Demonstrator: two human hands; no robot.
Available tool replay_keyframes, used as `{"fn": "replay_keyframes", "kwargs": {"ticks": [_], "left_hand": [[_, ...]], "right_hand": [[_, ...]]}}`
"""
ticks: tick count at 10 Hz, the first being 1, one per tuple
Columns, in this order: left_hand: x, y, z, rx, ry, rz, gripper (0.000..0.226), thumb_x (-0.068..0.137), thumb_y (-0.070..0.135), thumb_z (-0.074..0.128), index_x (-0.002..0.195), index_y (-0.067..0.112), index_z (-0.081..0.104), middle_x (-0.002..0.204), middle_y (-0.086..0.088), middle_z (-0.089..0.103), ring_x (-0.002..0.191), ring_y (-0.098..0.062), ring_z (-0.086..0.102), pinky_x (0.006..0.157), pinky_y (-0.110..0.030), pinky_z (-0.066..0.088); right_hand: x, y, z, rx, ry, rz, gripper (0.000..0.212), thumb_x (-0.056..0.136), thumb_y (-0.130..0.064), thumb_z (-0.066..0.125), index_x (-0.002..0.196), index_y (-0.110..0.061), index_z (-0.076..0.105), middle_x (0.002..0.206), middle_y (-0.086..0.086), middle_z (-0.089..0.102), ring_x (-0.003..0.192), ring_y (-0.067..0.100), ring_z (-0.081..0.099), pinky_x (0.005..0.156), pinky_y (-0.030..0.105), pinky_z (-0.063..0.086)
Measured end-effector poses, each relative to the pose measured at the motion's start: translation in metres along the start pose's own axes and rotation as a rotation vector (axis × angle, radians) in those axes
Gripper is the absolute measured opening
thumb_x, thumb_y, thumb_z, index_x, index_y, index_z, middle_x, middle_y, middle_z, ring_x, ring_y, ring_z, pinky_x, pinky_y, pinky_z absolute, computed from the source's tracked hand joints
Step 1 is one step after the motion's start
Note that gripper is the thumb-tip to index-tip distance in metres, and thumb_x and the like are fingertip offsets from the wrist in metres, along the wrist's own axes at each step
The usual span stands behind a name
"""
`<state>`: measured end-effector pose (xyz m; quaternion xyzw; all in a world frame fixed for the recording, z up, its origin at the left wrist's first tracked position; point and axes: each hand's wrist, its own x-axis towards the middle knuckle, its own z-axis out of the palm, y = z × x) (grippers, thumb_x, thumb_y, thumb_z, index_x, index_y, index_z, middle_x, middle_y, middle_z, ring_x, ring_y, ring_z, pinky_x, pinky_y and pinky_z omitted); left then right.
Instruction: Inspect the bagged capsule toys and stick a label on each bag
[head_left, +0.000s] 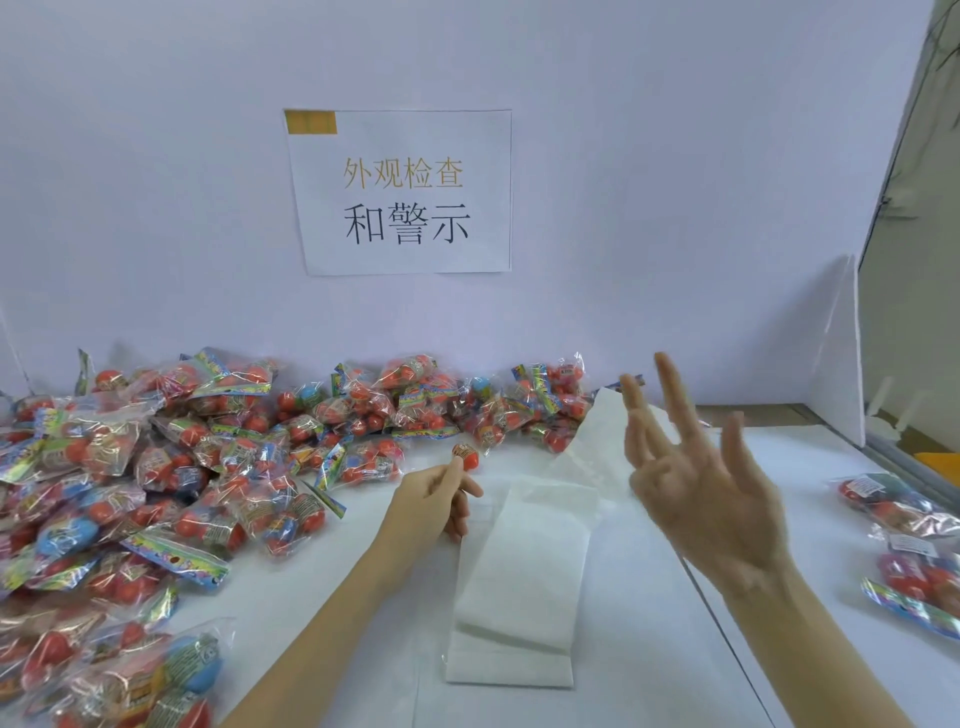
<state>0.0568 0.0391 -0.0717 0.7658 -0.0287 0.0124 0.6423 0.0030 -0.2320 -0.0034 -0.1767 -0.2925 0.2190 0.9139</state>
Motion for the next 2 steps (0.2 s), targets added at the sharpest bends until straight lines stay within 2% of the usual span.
{"fn": "replay_keyframes", "kwargs": {"ticks": [1,2], "left_hand": [[0.0017,-0.0009,-0.002,-0.001,-0.016,0.016,0.05,0.111,0.036,0.046,0.089,0.001,0.073,0.065,-0.005,0.06,0.056,-0.02,0.06,0.054,-0.028,0.049],[0.0012,-0.0011,-0.0006,0.028,-0.019,0.021,0.049,0.111,0.034,0.046,0.086,0.003,0.073,0.063,-0.002,0.059,0.054,-0.018,0.059,0.053,-0.027,0.048]], "right_hand": [[0.0036,0.0088,-0.0116,-0.153,0.202,0.075,0.054,0.1,-0.028,0.068,0.152,-0.02,0.053,0.137,0.006,0.065,0.109,0.02,0.068,0.084,0.028,0.056],[0.0049,0.0177,-0.0165,-0.223,0.291,0.137,0.055,0.094,-0.028,0.077,0.145,-0.016,0.061,0.115,0.004,0.07,0.091,0.016,0.066,0.075,0.025,0.054]]}}
